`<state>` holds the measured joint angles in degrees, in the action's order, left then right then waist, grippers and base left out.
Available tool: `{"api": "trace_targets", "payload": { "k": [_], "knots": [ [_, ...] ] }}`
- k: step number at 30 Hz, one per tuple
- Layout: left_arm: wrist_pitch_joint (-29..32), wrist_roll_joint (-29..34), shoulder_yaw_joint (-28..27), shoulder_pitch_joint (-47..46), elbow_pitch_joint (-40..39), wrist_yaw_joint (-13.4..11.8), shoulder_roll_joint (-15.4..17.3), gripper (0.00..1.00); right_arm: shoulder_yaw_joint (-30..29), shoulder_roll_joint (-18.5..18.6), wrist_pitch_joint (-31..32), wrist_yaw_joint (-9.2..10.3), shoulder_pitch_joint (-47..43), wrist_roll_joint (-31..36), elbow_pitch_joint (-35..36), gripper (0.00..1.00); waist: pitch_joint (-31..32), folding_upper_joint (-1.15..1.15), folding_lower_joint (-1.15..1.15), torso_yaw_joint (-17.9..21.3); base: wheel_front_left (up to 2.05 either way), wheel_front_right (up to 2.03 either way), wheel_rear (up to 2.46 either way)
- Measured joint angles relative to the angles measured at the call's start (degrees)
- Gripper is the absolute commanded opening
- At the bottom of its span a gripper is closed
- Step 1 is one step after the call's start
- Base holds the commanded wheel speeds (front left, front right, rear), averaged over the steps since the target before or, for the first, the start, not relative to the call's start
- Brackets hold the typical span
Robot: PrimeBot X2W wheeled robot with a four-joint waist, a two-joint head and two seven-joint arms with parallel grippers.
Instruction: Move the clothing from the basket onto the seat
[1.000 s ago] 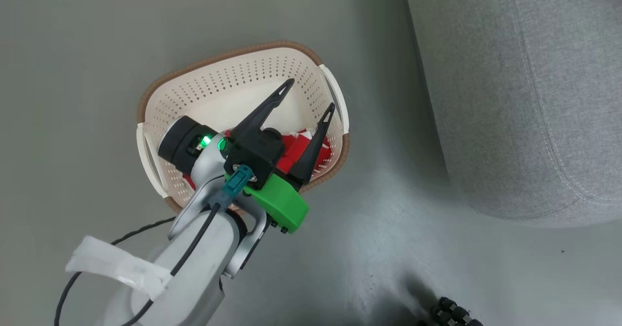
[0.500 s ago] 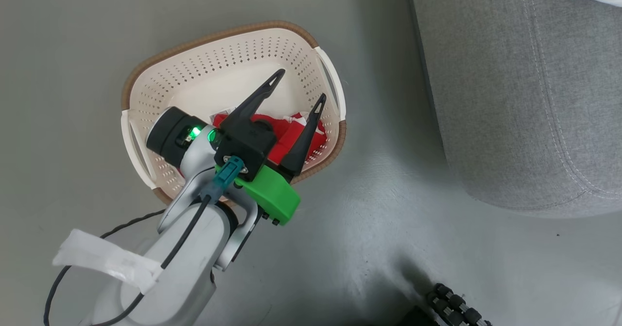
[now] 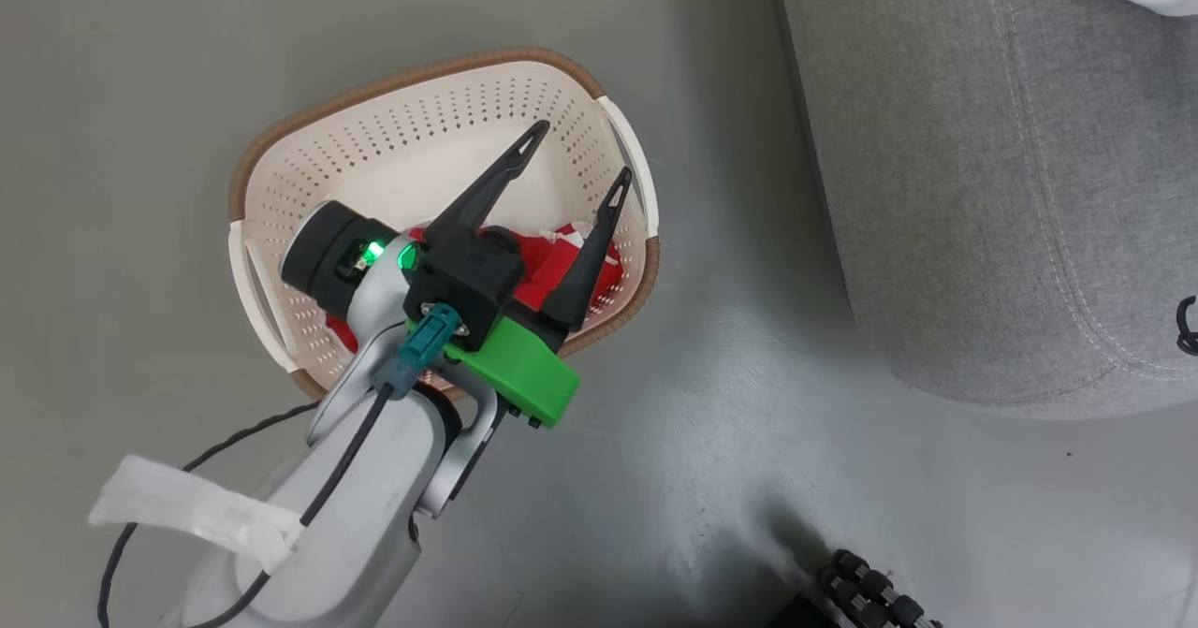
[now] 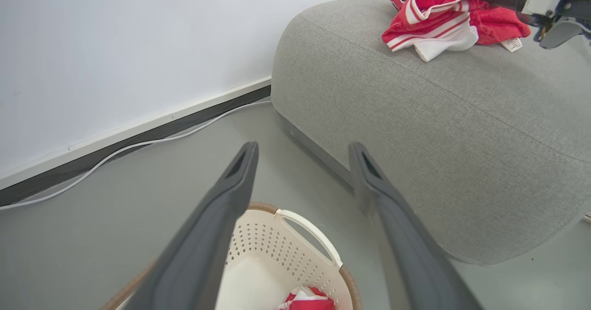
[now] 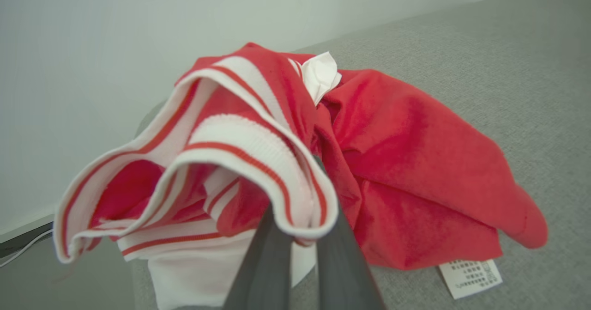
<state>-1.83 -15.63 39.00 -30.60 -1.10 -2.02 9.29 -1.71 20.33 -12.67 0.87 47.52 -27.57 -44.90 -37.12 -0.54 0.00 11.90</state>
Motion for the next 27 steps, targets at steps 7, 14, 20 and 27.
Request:
{"api": "trace_targets", "payload": {
  "k": [7, 14, 20, 27],
  "knots": [
    [-2.48, -0.93, -0.02, 0.02, 2.12, 0.14, -0.80, 1.00, 0.19, 0.94, -1.25, -1.07, -1.93, 1.38, -0.51, 1.00, 2.35, 0.00, 0.00, -0.14, 0.00, 0.00, 0.00],
    [-5.54, -2.53, -1.10, 0.40, 4.52, 0.33, -2.11, 1.00, -0.12, 1.29, -1.69, -2.38, -5.50, 2.18, -0.13, 1.00, 5.97, 0.00, 0.00, -0.51, 0.00, 0.00, 0.00],
    [-8.02, -4.85, -2.31, 2.47, 6.90, 0.23, -2.99, 1.00, 0.19, 1.38, -1.76, -3.38, -7.93, 3.36, 1.88, 1.00, 9.85, 0.00, 0.00, -1.22, 0.00, 0.00, 0.00],
    [-9.88, -5.68, -3.64, 4.77, 10.23, -0.10, -3.08, 1.00, 1.71, 0.85, -1.76, -4.46, -9.51, 5.98, 7.38, 1.00, 14.87, 0.00, 0.00, -2.78, 0.00, 0.00, 0.00]
  ]
}}
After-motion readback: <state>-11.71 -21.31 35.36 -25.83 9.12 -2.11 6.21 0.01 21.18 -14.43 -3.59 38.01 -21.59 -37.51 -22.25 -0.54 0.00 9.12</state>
